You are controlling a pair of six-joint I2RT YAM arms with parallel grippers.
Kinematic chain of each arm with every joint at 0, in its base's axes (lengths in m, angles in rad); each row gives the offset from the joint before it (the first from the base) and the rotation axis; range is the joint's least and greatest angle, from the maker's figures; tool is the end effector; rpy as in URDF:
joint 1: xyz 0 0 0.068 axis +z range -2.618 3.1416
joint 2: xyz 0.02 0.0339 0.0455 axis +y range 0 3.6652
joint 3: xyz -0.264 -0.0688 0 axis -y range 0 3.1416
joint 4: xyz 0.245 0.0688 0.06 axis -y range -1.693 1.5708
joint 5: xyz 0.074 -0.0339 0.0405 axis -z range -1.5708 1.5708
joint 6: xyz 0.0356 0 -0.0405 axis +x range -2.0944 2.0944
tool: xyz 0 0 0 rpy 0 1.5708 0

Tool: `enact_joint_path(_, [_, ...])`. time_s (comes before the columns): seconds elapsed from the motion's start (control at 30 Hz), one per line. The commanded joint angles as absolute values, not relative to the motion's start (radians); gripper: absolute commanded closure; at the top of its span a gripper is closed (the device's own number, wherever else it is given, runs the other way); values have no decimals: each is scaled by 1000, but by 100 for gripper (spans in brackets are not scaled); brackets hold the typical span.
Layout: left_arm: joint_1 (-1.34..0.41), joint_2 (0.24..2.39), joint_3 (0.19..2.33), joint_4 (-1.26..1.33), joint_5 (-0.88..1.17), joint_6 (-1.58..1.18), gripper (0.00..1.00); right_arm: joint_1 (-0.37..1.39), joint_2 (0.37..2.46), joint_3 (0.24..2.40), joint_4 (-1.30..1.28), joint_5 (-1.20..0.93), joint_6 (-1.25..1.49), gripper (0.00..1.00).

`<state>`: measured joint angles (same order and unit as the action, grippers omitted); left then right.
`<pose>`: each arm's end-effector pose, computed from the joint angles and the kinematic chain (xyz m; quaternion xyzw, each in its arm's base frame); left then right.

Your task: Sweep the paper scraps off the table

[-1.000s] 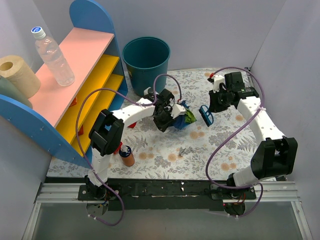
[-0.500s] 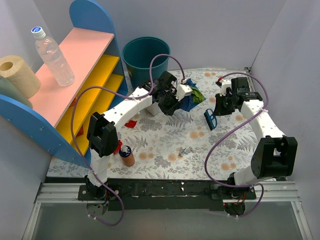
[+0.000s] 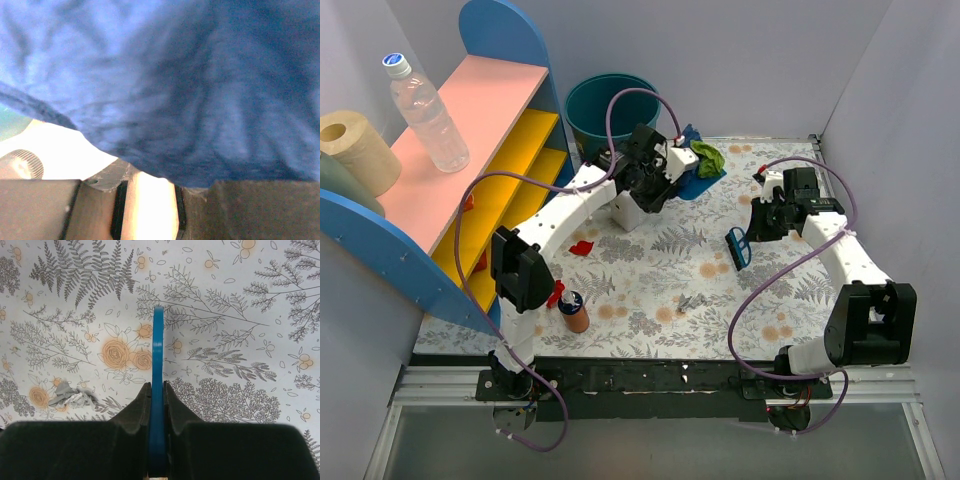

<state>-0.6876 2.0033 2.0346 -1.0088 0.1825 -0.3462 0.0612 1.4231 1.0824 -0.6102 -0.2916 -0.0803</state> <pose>0.3317 -0.2808 0.3304 0.1880 0.9340 -0.2196 0.2100 0.2937 0.0283 0.2613 -0.1108 0.9368 0.1355 0.3031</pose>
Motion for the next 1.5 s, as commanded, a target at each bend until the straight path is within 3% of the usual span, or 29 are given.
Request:
enact_joint_path(0.0, [-660, 1930, 2118, -1026, 170, -368, 100, 51, 1393, 1077, -565, -305, -66, 99])
enact_joint_path(0.23, [-572, 2011, 2308, -1109, 210, -393, 100, 46, 1411, 1100, -560, -296, -72, 99])
enact_joint_path(0.87, [-380, 2059, 2468, -1052, 69, -388, 100, 48, 1382, 1042, -554, -308, -67, 99])
enact_joint_path(1.47, [-357, 2178, 2531, -888, -264, -217, 100, 41, 1324, 948, -538, -314, -57, 99])
